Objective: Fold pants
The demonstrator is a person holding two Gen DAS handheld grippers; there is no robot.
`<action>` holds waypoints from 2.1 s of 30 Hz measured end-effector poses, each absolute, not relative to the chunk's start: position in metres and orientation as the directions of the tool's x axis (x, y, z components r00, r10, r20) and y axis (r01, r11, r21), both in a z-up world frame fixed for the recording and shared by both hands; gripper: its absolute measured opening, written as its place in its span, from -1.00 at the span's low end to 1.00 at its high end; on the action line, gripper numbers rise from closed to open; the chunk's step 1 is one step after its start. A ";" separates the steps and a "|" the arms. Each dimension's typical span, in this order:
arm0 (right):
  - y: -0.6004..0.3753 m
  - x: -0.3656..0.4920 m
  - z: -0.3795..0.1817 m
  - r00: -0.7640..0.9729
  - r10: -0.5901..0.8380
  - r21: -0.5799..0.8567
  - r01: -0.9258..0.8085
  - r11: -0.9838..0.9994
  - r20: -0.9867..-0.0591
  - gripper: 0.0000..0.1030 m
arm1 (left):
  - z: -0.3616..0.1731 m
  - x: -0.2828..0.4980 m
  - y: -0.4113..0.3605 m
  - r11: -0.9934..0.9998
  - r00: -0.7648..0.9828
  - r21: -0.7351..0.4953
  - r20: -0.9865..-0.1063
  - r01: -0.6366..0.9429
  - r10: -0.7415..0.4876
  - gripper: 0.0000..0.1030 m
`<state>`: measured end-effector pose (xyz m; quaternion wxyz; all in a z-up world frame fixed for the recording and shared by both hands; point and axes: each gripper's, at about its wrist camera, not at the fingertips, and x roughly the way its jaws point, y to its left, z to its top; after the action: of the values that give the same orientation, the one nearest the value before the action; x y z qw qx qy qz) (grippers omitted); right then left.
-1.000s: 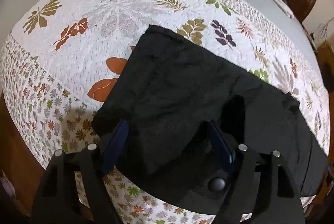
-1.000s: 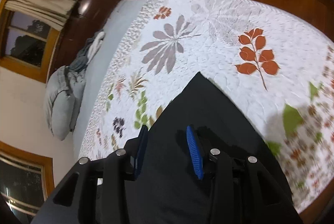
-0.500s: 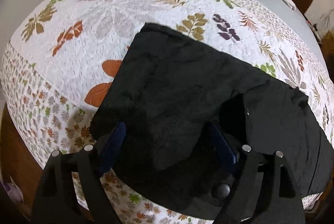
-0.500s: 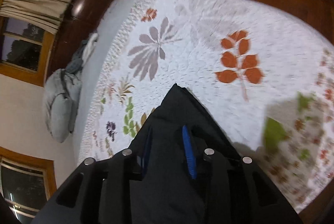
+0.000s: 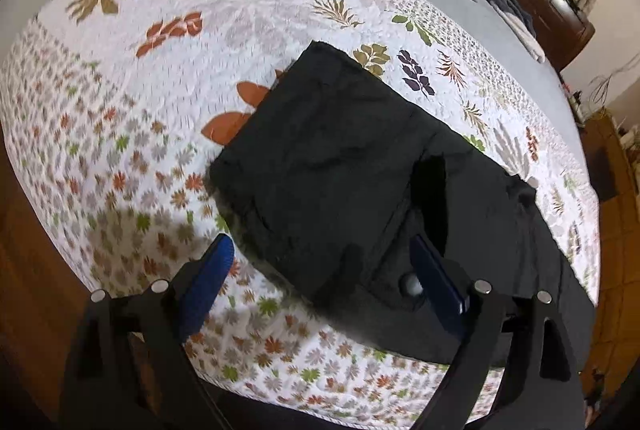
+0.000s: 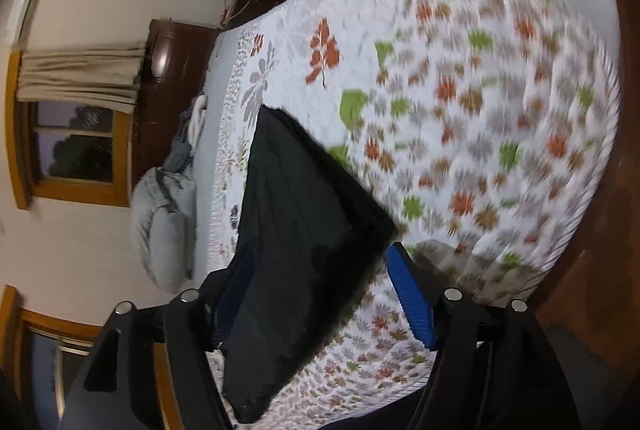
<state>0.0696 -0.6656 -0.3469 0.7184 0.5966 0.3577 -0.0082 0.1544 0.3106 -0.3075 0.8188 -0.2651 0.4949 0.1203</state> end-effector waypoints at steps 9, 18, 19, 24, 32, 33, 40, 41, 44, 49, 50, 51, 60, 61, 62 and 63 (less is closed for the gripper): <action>-0.660 0.084 -0.370 0.785 0.413 0.887 0.420 0.192 -0.461 0.40 | -0.313 0.152 0.304 0.795 0.501 -0.375 -0.859 -0.478 -0.104 0.75; -0.661 0.088 -0.379 0.816 0.405 0.910 0.382 0.159 -0.413 0.42 | -0.331 0.148 0.291 0.794 0.492 -0.368 -0.865 -0.484 -0.101 0.75; -0.661 0.094 -0.380 0.822 0.405 0.916 0.373 0.150 -0.401 0.42 | -0.331 0.148 0.290 0.794 0.495 -0.368 -0.864 -0.484 -0.099 0.75; -0.658 0.106 -0.386 0.845 0.404 0.936 0.323 0.136 -0.351 0.46 | -0.332 0.150 0.286 0.795 0.501 -0.372 -0.860 -0.479 -0.101 0.75; -0.665 0.099 -0.402 0.864 0.390 0.947 0.307 0.093 -0.318 0.17 | -0.340 0.152 0.286 0.793 0.490 -0.356 -0.868 -0.495 -0.084 0.75; -0.664 0.099 -0.400 0.868 0.385 0.949 0.301 0.093 -0.313 0.28 | -0.341 0.151 0.286 0.792 0.488 -0.356 -0.869 -0.495 -0.085 0.75; -0.661 0.109 -0.393 0.871 0.396 0.956 0.265 0.122 -0.292 0.42 | -0.342 0.147 0.286 0.785 0.505 -0.367 -0.860 -0.499 -0.081 0.75; -0.661 0.109 -0.394 0.872 0.396 0.958 0.261 0.117 -0.286 0.40 | -0.342 0.146 0.286 0.784 0.506 -0.368 -0.859 -0.499 -0.082 0.75; -0.662 0.112 -0.393 0.880 0.396 0.965 0.245 0.099 -0.264 0.39 | -0.343 0.146 0.286 0.785 0.505 -0.367 -0.859 -0.499 -0.080 0.75; -0.663 0.121 -0.391 0.888 0.389 0.970 0.223 0.101 -0.244 0.30 | -0.342 0.145 0.283 0.790 0.507 -0.363 -0.858 -0.494 -0.077 0.75; -0.662 0.116 -0.394 0.886 0.391 0.969 0.226 0.104 -0.249 0.27 | -0.342 0.144 0.283 0.788 0.509 -0.365 -0.857 -0.496 -0.076 0.75; -0.660 0.115 -0.397 0.881 0.399 0.967 0.229 0.108 -0.253 0.19 | -0.342 0.144 0.283 0.786 0.511 -0.366 -0.857 -0.498 -0.076 0.75; -0.658 0.111 -0.401 0.872 0.417 0.967 0.236 0.100 -0.256 -0.50 | -0.342 0.143 0.283 0.780 0.511 -0.369 -0.856 -0.506 -0.073 0.75; -0.658 0.111 -0.398 0.869 0.411 0.962 0.249 0.114 -0.274 -0.56 | -0.343 0.143 0.283 0.777 0.512 -0.371 -0.856 -0.509 -0.073 0.75; -0.657 0.112 -0.395 0.867 0.407 0.958 0.257 0.128 -0.287 -0.57 | -0.343 0.143 0.284 0.775 0.512 -0.373 -0.856 -0.511 -0.074 0.75; -0.656 0.113 -0.389 0.867 0.404 0.956 0.260 0.136 -0.293 -0.60 | -0.343 0.143 0.285 0.774 0.513 -0.375 -0.855 -0.511 -0.075 0.75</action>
<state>0.1134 -0.6556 -0.3894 0.7100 0.6551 0.2533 0.0507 0.1428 0.2847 -0.3431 0.8133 -0.3086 0.4748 0.1340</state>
